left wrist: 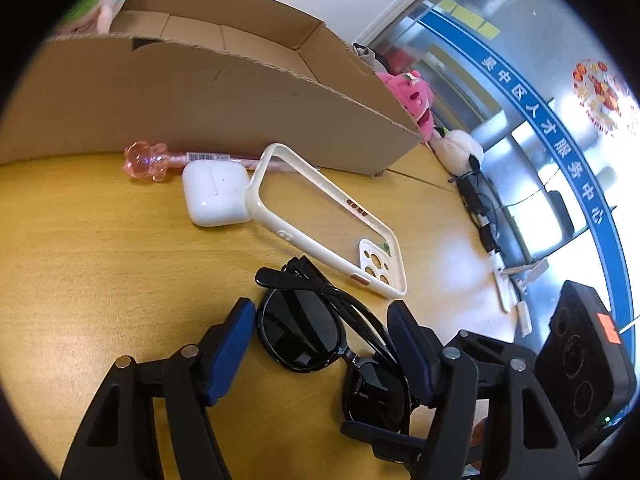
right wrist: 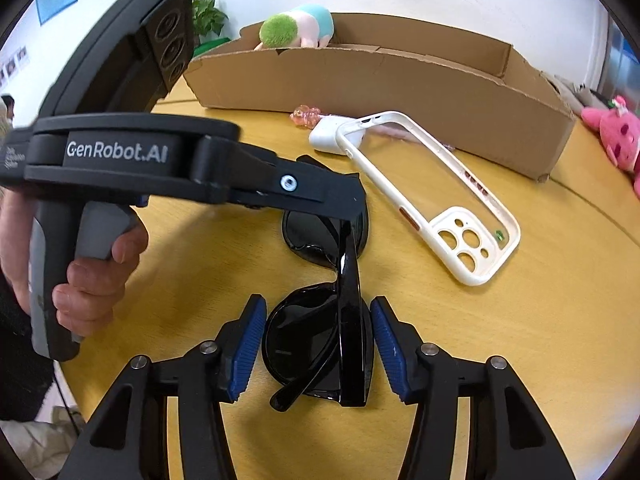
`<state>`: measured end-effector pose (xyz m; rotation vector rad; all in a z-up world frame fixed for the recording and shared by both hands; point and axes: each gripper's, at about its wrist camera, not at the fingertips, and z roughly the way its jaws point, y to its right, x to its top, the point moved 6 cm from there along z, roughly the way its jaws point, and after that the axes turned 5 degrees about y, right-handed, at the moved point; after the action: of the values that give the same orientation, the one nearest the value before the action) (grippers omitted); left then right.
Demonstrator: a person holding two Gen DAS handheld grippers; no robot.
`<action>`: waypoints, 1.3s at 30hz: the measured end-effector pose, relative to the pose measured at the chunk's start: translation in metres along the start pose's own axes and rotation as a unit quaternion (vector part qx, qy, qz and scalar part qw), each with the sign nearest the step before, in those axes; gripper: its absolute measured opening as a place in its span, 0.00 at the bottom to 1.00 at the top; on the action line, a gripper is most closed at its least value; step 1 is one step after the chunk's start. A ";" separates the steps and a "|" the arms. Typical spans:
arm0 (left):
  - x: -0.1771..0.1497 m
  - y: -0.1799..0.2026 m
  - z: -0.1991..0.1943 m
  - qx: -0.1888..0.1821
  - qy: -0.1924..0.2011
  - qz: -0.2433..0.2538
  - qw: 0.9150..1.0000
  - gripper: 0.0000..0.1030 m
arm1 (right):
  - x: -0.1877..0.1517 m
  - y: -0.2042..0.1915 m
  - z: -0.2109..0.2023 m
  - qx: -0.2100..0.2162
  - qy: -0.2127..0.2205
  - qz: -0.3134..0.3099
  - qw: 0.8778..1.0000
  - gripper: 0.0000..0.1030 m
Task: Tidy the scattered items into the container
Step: 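Close the right gripper on the black sunglasses frame, then lift the sunglasses with the right gripper and carry them toward the box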
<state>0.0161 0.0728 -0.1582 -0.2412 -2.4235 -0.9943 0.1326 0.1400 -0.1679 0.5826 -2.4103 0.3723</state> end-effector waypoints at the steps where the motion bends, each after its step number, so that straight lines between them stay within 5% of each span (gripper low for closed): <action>1: 0.000 -0.001 -0.001 -0.005 0.001 -0.006 1.000 0.65 | 0.001 0.000 -0.001 0.005 0.003 0.008 1.000 0.57; 10: 0.000 -0.019 -0.013 -0.050 0.011 -0.072 0.996 0.67 | 0.010 0.010 -0.020 0.021 0.030 0.052 0.998 0.54; 11: 0.000 -0.020 -0.016 -0.056 0.013 -0.075 0.996 0.67 | 0.009 0.012 -0.023 0.018 0.031 0.055 0.998 0.27; 14: -0.005 -0.016 -0.018 -0.074 0.010 -0.073 0.995 0.69 | 0.009 0.014 -0.025 0.031 0.027 0.065 0.997 0.11; 17: -0.007 -0.007 -0.016 -0.108 0.002 -0.084 0.991 0.69 | 0.011 0.010 -0.015 0.032 0.020 0.064 0.997 0.11; 24: -0.008 0.008 -0.005 -0.107 -0.006 -0.073 0.992 0.69 | 0.007 0.005 -0.011 0.040 0.013 0.064 0.997 0.10; 27: -0.011 0.012 -0.002 -0.102 -0.014 -0.064 0.993 0.61 | 0.006 0.005 -0.010 0.044 0.013 0.069 0.997 0.10; 29: -0.014 0.011 0.002 -0.099 -0.023 -0.065 0.993 0.33 | 0.005 0.004 -0.008 0.051 0.012 0.070 0.996 0.09; 32: -0.015 0.008 0.004 -0.100 -0.026 -0.068 0.992 0.21 | 0.005 0.004 -0.006 0.054 0.012 0.069 0.996 0.09; 39: -0.016 0.015 0.002 -0.091 -0.030 -0.045 0.994 0.17 | 0.003 0.006 0.000 0.069 0.008 0.077 0.995 0.10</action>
<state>0.0340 0.0858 -0.1583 -0.2279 -2.4166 -1.2680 0.1272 0.1438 -0.1668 0.4519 -2.4336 0.6113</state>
